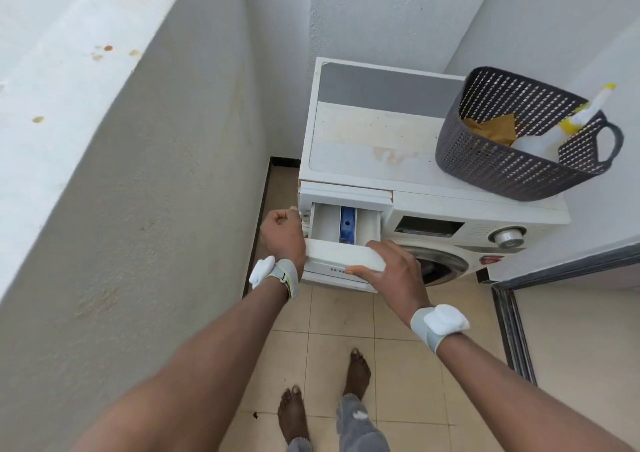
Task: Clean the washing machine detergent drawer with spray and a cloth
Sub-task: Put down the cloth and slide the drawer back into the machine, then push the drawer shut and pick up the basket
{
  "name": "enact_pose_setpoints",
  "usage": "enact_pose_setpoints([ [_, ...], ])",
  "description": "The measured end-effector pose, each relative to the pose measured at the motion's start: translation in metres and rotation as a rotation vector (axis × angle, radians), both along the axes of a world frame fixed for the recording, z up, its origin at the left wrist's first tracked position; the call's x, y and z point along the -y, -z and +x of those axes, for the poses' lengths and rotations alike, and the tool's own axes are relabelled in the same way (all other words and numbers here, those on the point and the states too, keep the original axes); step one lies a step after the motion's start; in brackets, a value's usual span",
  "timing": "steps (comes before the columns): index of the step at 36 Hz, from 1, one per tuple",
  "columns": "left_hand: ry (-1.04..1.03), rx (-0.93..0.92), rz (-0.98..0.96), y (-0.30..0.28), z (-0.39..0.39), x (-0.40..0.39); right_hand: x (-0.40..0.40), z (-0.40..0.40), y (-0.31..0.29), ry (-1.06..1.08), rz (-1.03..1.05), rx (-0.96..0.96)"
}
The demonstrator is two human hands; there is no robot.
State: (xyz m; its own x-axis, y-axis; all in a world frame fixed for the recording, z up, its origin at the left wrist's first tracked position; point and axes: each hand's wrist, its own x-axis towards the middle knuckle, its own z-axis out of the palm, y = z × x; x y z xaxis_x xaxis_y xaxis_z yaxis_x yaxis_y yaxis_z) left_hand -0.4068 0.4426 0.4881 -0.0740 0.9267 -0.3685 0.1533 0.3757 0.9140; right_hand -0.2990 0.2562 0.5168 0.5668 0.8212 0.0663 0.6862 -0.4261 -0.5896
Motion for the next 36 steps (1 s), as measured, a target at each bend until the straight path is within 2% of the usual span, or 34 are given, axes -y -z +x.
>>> enact_pose_setpoints([
  [5,-0.070,0.041,-0.032,-0.009,0.019,-0.008,-0.016,0.013,-0.006,0.044,-0.013,0.091],
  [7,-0.067,0.012,-0.011,-0.016,0.030,-0.018,-0.032,0.019,-0.014,0.081,-0.051,0.278],
  [9,-0.023,-0.073,0.043,-0.015,0.039,-0.022,-0.047,0.027,-0.023,0.103,-0.152,0.470],
  [11,0.073,-0.240,0.145,-0.016,0.036,-0.019,-0.060,0.034,-0.034,0.119,-0.260,0.501],
  [13,0.274,-0.402,0.351,-0.016,0.025,-0.015,-0.073,0.044,-0.042,0.103,-0.385,0.442],
  [16,0.813,-0.597,0.716,-0.008,0.010,-0.023,-0.086,0.068,-0.047,-0.005,-0.572,0.316],
  [18,1.121,-0.801,0.864,-0.005,0.004,-0.032,-0.086,0.077,-0.045,-0.094,-0.661,0.316],
  [19,1.201,-0.899,0.908,-0.005,0.003,-0.036,-0.085,0.080,-0.043,-0.119,-0.672,0.338],
  [21,1.232,-1.029,0.980,-0.010,0.006,-0.039,-0.083,0.082,-0.042,-0.136,-0.652,0.402],
  [24,1.209,-1.128,1.080,-0.021,0.018,-0.044,-0.089,0.086,-0.048,-0.160,-0.626,0.456],
  [28,1.081,-1.036,1.157,-0.034,0.040,-0.052,-0.101,0.096,-0.052,-0.147,-0.593,0.497],
  [36,1.067,-0.985,1.170,-0.037,0.045,-0.058,-0.107,0.101,-0.050,-0.149,-0.642,0.536],
])
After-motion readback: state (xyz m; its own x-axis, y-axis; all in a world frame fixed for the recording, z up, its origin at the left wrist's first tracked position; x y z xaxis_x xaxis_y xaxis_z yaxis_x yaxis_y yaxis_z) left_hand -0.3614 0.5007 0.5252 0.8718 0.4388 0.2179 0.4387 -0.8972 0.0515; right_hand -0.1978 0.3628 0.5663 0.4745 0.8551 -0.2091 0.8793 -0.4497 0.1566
